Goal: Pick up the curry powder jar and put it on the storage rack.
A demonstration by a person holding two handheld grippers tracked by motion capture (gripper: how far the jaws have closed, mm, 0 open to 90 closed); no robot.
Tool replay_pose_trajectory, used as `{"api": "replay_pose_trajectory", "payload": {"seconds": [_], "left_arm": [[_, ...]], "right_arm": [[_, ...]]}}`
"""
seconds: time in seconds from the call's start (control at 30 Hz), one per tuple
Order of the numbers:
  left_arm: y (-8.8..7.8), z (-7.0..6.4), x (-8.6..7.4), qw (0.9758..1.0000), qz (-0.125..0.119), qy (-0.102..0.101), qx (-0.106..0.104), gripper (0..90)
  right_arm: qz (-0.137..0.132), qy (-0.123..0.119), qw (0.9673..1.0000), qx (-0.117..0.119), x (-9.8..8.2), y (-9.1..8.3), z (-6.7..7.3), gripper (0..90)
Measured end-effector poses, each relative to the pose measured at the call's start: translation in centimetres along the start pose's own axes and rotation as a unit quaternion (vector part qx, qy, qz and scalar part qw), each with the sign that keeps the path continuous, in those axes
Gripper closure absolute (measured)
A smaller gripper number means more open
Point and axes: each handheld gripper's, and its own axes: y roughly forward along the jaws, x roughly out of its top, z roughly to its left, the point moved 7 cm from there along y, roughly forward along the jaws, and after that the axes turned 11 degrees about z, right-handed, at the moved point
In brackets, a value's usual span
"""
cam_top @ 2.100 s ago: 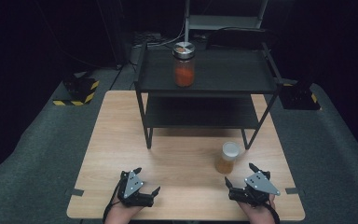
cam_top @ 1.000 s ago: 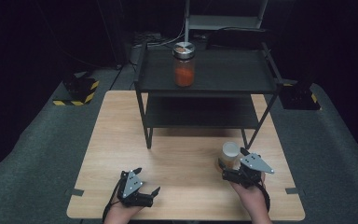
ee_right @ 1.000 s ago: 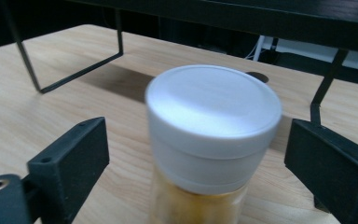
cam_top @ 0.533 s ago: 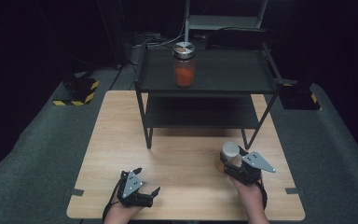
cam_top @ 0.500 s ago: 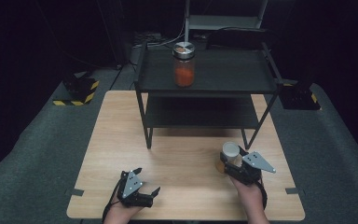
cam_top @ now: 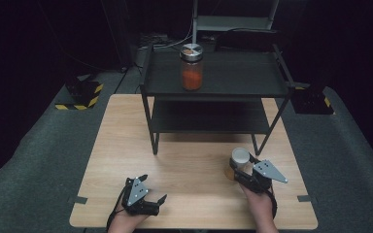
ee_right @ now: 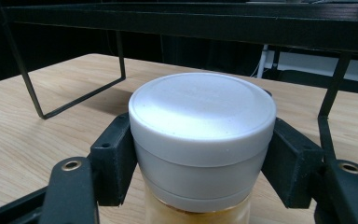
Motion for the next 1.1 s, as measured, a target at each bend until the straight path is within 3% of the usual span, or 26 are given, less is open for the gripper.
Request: {"api": "replay_pose_trajectory", "payload": {"seconds": [0.5, 1.1], "left_arm": [[0.0, 0.0, 0.0, 1.0, 0.002, 0.004, 0.0, 0.7], [0.0, 0.0, 0.0, 1.0, 0.002, 0.005, -0.002, 0.7]], "right_arm": [[-0.003, 0.007, 1.0, 0.004, 0.7, -0.7, -0.1, 33.6], [-0.048, -0.01, 0.9987, 0.013, 5.8, -5.1, 1.2, 33.6]]}}
